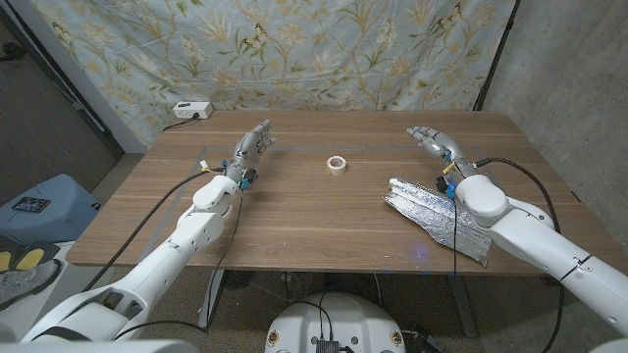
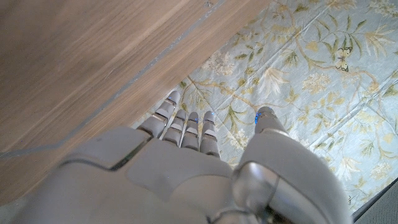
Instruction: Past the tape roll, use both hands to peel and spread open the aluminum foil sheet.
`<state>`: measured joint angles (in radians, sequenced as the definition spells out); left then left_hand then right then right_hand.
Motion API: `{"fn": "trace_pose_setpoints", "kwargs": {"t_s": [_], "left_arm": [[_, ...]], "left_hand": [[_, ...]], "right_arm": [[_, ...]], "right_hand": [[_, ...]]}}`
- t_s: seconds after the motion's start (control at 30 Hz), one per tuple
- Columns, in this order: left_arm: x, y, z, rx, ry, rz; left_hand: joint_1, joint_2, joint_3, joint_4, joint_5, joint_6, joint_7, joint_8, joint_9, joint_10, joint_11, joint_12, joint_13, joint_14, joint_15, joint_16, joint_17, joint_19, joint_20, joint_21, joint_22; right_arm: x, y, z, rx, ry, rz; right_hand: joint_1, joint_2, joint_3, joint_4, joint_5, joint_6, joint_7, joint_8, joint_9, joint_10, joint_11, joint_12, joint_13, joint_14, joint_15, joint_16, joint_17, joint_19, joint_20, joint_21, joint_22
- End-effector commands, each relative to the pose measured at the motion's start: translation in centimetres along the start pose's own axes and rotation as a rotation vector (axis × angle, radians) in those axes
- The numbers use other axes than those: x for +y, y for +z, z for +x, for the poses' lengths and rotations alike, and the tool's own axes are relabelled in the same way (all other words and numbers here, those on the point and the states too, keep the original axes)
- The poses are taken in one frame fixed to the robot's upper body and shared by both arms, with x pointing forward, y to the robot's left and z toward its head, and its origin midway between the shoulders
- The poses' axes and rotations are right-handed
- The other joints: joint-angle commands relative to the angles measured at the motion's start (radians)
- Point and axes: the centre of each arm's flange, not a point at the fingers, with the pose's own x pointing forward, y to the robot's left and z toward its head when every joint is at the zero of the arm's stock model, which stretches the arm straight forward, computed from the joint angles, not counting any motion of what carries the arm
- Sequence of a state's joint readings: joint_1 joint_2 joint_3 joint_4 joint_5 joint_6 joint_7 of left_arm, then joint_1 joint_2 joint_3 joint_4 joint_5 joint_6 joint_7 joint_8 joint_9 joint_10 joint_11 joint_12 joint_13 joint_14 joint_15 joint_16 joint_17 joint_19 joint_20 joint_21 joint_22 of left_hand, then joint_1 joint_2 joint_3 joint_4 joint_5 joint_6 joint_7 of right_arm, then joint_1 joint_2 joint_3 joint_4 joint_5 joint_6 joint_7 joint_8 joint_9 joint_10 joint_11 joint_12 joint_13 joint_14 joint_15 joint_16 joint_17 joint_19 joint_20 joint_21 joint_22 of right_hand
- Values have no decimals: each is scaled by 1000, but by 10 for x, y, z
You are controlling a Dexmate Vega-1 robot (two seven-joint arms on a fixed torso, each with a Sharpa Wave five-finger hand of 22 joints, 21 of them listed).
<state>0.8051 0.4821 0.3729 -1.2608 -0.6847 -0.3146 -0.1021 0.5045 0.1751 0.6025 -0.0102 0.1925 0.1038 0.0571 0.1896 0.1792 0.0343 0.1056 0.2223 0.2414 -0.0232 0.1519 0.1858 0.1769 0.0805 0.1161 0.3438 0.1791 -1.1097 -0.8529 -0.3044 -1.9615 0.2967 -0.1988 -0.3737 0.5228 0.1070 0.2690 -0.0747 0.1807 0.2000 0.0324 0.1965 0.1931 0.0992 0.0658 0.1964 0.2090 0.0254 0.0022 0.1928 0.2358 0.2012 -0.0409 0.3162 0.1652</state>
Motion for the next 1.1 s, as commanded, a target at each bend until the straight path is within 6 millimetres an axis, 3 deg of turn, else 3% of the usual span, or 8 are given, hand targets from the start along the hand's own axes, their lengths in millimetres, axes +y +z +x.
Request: {"fn": "trace_pose_setpoints", "kwargs": {"t_s": [0.03, 0.33, 0.67, 0.87, 1.1], "left_arm": [[-1, 0, 6, 0, -7, -6], [3, -3, 5, 9, 3, -3], [2, -2, 10, 5, 1, -3], [1, -2, 13, 4, 2, -7], [3, -3, 16, 4, 6, -8]], "left_hand": [[8, 1, 4, -6, 7, 14, -1, 3, 3, 7, 8, 6, 1, 8, 7, 5, 2, 5, 4, -3, 3], [9, 2, 3, -11, 8, 16, 1, 2, 3, 10, 10, 7, 0, 10, 10, 6, 3, 8, 6, -5, 3], [10, 4, 2, -14, 9, 17, 2, 2, 3, 12, 16, 8, -2, 12, 15, 7, 4, 7, 11, -7, 3], [10, 6, 2, -15, 9, 18, 1, 2, 3, 13, 15, 8, -3, 12, 16, 7, 4, 8, 10, -8, 4], [10, 6, 1, -17, 9, 19, 1, 1, 3, 15, 15, 8, -4, 14, 17, 8, 5, 9, 11, -9, 4]], "right_arm": [[-5, 11, -18, 43, -40, -119], [-6, 19, -24, 124, -26, -216], [-4, 26, -28, 160, -27, -283], [-5, 33, -32, 171, -32, -328], [-6, 39, -36, 185, -31, -376]], "right_hand": [[18, -4, 4, -14, 0, 4, 10, 1, 2, 1, 5, 3, 1, -1, 8, 6, -2, 4, -16, -6, 4], [41, -8, 10, -37, -1, 3, 20, 2, 2, 5, 13, 6, 1, 4, 23, 8, -8, 8, -2, -14, 4], [49, -16, 9, -48, -3, 1, 37, 1, 2, 12, 24, 10, 2, 9, 33, 11, -12, 15, 11, -20, 4], [59, -16, 9, -59, -3, 32, 79, 12, 1, 25, 48, 15, 2, 22, 59, 17, -16, 24, 29, -30, 4], [68, -16, 10, -66, -2, 47, 93, 14, -1, 34, 66, 17, 1, 27, 71, 19, -18, 29, 40, -36, 4]]}}
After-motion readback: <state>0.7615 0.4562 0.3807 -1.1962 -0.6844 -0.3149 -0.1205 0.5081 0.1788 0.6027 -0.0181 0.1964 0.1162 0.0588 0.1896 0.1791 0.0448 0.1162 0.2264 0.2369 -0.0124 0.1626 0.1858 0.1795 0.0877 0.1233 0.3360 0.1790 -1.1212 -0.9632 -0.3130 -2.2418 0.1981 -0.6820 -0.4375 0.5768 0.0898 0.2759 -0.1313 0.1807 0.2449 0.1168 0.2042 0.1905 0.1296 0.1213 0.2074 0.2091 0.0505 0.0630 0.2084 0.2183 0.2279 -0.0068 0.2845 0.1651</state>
